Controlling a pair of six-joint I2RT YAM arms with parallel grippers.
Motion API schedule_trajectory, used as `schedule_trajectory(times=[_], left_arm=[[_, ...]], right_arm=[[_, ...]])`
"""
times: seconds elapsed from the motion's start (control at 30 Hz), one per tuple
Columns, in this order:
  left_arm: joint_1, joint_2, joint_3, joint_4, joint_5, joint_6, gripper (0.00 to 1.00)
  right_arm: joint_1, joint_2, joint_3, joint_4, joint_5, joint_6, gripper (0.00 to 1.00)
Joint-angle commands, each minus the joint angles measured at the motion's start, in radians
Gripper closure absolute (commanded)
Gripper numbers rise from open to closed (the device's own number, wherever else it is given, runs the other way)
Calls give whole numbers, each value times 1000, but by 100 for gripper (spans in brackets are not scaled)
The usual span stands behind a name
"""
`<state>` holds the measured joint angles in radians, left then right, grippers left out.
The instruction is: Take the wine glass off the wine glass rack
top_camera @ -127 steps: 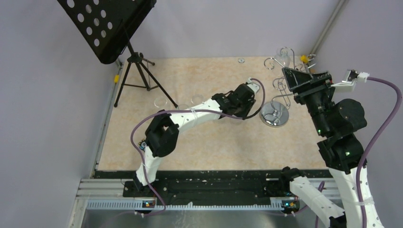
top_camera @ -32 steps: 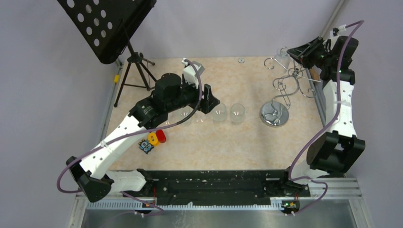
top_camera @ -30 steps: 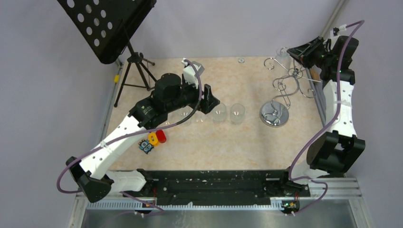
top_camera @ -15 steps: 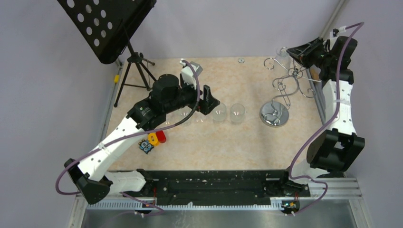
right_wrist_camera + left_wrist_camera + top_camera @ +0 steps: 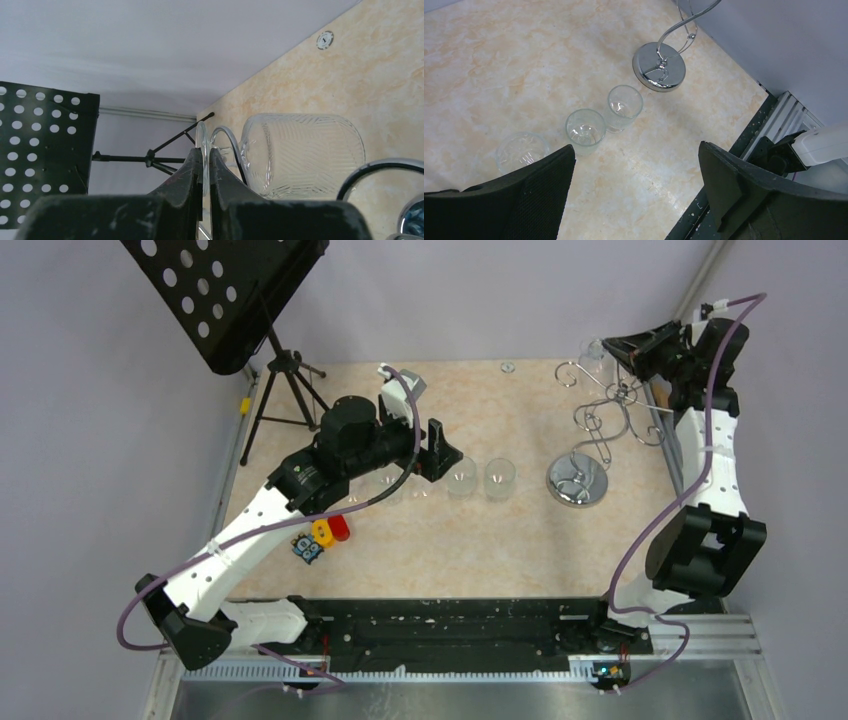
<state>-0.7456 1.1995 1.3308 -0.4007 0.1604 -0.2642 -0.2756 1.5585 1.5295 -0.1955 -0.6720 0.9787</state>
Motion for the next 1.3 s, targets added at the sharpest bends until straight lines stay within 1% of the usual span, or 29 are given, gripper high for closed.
schedule_trajectory(times=[0.0,0.07,0.2,0.23,0.3,0.43,0.73,0.83,1.0,1.27], left_arm=[[8,-27,-5,53,1,-14,3],[8,-28,-3,53,0,-13,3],[8,-28,-5,56,-9,-18,3],[11,-30,-6,59,-11,-19,3],[10,-34,-13,64,-13,-21,3],[12,-42,-23,66,-25,-24,3],[14,-54,-35,69,-53,-31,1],[14,-55,-38,69,-59,-33,1],[15,-55,-42,72,-58,-38,1],[15,-69,-53,77,-69,-40,1]], right_arm=[[7,-13,1,119,-31,57,100],[8,-34,-24,180,-29,95,100],[8,-61,-106,386,-26,228,100],[7,-63,-117,417,-24,248,100],[9,-69,-125,425,-1,251,100],[10,-93,-131,406,55,214,100],[9,-157,-130,307,181,142,100],[9,-174,-103,224,215,126,100],[9,-181,-64,130,218,118,100],[9,-204,-67,98,171,170,100]])
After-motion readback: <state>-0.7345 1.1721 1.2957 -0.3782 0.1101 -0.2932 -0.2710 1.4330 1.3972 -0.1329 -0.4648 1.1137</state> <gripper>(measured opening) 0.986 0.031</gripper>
